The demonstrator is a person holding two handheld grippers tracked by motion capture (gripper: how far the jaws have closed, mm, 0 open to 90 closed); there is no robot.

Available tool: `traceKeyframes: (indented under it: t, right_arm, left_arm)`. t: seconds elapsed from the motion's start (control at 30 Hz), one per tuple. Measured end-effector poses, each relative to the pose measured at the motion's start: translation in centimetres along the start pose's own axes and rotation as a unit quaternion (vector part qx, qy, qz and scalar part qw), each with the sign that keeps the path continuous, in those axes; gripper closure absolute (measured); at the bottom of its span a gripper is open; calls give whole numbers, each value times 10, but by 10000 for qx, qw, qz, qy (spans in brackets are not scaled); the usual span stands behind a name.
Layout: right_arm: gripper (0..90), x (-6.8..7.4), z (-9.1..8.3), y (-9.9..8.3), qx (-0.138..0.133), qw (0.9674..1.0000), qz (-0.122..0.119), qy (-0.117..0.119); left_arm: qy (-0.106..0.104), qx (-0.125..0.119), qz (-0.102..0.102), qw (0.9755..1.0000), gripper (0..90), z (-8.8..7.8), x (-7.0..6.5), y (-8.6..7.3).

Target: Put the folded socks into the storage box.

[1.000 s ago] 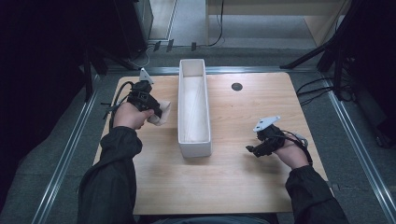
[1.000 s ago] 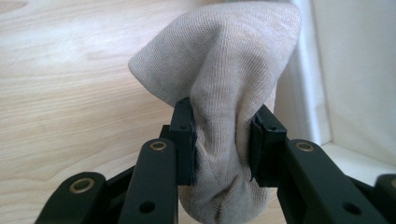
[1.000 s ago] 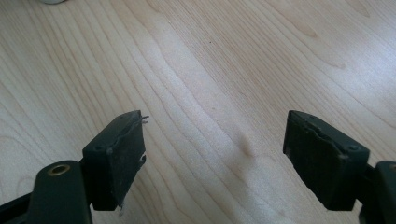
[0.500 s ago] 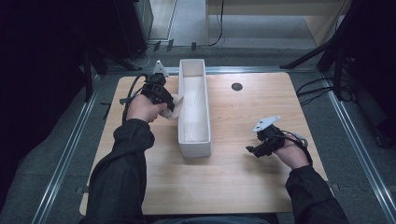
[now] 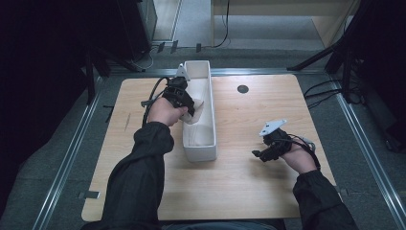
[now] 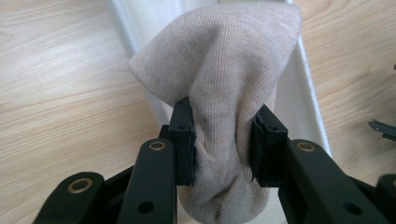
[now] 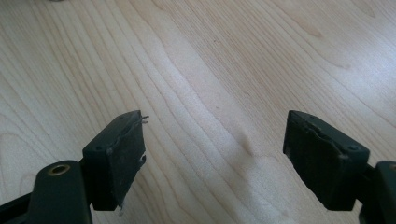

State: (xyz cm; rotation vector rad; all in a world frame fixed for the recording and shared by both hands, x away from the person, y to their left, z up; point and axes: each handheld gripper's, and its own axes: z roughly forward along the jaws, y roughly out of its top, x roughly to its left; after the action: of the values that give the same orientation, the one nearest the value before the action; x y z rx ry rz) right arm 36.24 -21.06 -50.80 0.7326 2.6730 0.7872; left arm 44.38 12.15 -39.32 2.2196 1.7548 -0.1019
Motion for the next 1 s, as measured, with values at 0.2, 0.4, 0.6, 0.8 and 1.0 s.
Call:
traceKeyframes:
  t: [0.2, 0.4, 0.6, 0.8, 1.0]
  right_arm:
    - [209, 1, 1, 1, -9, 10000, -27, 5]
    - [209, 0, 0, 0, 2, 10000, -14, 14]
    - [209, 1, 1, 0, 14, 10000, -48, 27]
    - [209, 2, 1, 1, 21, 10000, -51, 41]
    - [209, 1, 2, 1, 24, 10000, -57, 51]
  left_arm:
    - [-5, 104, 8, 9999, 658, 15, -9, -2]
    - [39, 155, 63, 9999, 657, 26, -16, -10]
    - [55, 170, -7, 9998, 652, 31, -20, -20]
    - [180, 285, 33, 9994, 650, 40, -25, -30]
    - [110, 278, -2, 9996, 647, 48, -26, -38]
